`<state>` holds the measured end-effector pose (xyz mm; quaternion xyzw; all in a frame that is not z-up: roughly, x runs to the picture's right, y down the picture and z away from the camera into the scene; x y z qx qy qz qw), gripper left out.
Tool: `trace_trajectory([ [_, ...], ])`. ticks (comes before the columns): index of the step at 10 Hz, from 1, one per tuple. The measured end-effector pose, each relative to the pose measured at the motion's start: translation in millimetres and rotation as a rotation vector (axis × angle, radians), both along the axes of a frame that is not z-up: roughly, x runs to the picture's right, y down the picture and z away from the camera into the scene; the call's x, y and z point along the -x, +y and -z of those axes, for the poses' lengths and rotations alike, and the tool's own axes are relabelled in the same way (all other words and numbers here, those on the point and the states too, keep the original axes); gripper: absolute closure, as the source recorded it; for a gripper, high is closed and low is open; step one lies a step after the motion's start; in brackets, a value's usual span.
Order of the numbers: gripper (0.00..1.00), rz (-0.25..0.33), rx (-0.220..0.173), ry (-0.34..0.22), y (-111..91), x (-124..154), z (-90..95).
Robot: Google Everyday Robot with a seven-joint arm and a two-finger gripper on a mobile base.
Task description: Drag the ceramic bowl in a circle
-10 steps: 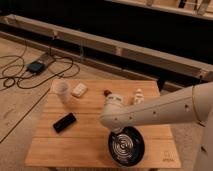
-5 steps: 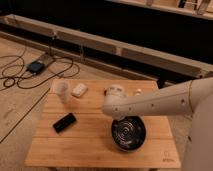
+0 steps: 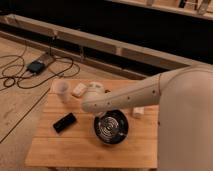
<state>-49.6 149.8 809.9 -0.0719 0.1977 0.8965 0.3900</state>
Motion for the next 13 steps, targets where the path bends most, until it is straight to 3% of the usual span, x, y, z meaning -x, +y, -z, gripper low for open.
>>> trace_trajectory([
  [1, 1.00, 0.031, 0.010, -0.053, 8, 26, 8.6],
  [4, 1.00, 0.104, 0.068, -0.138, 49, 57, 37.6],
  [6, 1.00, 0.155, 0.115, -0.170, 81, 59, 56.8],
  [8, 1.00, 0.155, 0.135, -0.160, 93, 44, 61.8],
  [11, 1.00, 0.100, 0.099, -0.072, 71, -2, 52.2],
  [13, 0.97, 0.092, 0.070, -0.049, 51, -12, 45.0],
])
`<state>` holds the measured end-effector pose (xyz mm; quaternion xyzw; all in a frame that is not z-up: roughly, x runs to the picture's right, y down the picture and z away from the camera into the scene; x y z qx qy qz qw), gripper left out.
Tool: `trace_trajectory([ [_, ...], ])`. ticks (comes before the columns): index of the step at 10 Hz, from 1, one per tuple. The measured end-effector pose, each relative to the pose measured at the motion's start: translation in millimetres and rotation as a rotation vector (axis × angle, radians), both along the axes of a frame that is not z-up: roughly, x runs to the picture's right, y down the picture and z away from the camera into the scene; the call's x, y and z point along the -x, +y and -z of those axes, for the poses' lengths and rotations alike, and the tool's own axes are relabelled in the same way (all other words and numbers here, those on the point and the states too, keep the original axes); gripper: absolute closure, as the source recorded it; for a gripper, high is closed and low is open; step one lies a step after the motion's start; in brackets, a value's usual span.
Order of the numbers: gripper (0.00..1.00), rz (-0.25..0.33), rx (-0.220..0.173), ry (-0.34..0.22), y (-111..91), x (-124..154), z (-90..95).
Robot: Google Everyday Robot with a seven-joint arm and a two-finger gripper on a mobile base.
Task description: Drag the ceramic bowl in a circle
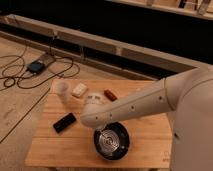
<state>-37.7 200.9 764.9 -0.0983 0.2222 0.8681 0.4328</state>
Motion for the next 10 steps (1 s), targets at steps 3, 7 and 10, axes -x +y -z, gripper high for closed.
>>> trace_trajectory([
  [3, 0.69, 0.019, -0.008, 0.012, -11, 0, -14.9],
  [7, 0.31, 0.026, 0.006, 0.065, -12, -16, -35.2],
  [10, 0.20, 0.020, 0.010, 0.080, -16, -21, -42.0],
])
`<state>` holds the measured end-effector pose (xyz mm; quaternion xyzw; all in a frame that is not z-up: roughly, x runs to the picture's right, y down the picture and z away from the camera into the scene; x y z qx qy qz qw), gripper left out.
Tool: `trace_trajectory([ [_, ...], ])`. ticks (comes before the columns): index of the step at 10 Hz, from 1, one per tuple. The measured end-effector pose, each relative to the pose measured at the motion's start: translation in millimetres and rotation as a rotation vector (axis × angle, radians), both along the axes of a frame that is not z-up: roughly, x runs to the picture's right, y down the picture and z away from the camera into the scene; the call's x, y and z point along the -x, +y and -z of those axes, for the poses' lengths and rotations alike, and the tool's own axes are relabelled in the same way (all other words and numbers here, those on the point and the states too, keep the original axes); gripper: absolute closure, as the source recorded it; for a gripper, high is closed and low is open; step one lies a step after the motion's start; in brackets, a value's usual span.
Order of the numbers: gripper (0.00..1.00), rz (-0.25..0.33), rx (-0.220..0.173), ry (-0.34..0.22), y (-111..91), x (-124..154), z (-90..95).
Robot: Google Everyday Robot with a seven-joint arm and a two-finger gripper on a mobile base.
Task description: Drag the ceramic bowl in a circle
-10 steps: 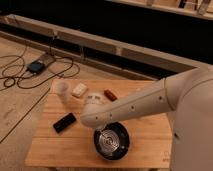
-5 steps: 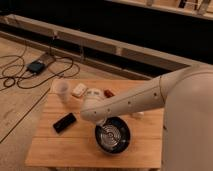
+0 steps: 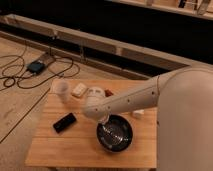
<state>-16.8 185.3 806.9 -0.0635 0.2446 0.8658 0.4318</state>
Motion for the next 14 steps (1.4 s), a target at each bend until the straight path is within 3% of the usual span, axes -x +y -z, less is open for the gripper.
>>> trace_trajectory([
  [4, 0.20, 0.006, 0.024, 0.026, -5, -6, 1.2],
  [9, 0.20, -0.003, 0.070, 0.108, -35, -25, 18.2],
  [14, 0.20, -0.064, 0.147, 0.085, -45, -22, 24.9],
])
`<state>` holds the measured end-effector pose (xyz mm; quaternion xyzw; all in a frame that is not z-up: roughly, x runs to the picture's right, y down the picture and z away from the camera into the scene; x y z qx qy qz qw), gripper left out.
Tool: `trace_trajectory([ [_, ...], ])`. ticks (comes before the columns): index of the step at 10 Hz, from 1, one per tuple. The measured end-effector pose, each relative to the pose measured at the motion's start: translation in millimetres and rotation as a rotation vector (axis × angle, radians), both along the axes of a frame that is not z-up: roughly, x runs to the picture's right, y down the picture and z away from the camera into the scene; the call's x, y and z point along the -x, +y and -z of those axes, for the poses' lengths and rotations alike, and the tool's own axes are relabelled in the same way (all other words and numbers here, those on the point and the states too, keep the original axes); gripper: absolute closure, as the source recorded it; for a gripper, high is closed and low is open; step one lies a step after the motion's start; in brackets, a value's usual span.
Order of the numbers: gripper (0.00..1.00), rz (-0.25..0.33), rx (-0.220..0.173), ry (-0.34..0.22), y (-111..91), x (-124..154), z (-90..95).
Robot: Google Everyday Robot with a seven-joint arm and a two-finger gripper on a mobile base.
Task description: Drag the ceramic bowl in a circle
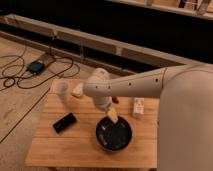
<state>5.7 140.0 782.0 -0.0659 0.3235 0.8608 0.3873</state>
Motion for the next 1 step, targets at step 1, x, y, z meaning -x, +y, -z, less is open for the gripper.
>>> trace_trajectory([
  [1, 0.20, 0.000, 0.001, 0.000, 0.2, 0.3, 0.2],
])
